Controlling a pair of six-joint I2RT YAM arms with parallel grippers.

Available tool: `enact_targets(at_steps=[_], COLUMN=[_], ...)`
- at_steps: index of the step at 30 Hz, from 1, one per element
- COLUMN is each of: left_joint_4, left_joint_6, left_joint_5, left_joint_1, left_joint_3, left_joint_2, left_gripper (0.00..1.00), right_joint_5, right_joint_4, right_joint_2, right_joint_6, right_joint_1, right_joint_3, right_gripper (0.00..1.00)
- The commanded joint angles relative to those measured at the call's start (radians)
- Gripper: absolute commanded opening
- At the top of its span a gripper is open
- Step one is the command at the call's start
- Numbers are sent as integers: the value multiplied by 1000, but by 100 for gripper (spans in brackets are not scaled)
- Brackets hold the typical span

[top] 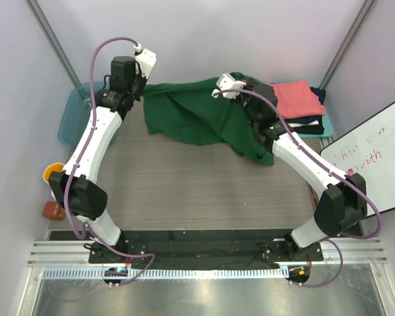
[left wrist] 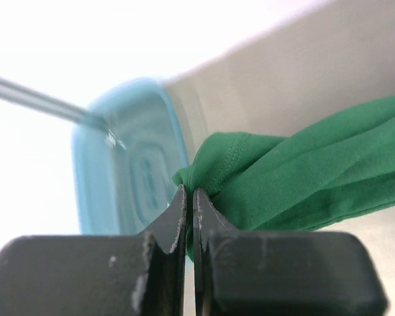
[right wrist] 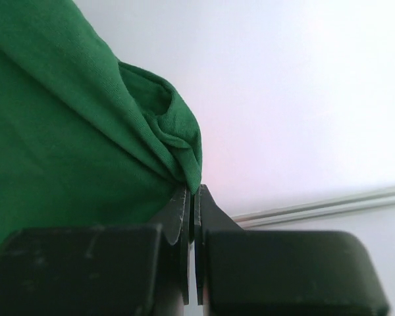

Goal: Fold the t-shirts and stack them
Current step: Flatten out the tshirt

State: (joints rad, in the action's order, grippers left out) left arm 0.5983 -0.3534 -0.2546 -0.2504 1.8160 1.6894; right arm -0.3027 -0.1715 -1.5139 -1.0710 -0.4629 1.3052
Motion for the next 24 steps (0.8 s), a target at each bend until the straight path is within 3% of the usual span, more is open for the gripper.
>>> enact_targets(at_steps=[1,6,11,18,24], left_joint_4=[-138,-214,-351,-449,-499], left_joint_6=[-113,-166,-358,-481,-504], left_joint_5=[-117,-74,-80,-74,6], left_joint_1=[26,17,-35,-85,-98], left_joint_3=[110,146,56,-63,-208], left_joint_2=[-30,-75,-190,-347,-528], left_gripper=[0,0,0,0,0], right_joint_5=[-134,-110,-49,102,143], right_joint_4=[-304,-440,-509,-779,-763], right_joint_2=[27,64,144,250,359], right_joint_6=[-139,-239,-346,-613,-665], right_joint_1=[40,41,43,43,41], right_joint_3=[89,105,98,14,26], right_gripper=[1,1,1,1,1])
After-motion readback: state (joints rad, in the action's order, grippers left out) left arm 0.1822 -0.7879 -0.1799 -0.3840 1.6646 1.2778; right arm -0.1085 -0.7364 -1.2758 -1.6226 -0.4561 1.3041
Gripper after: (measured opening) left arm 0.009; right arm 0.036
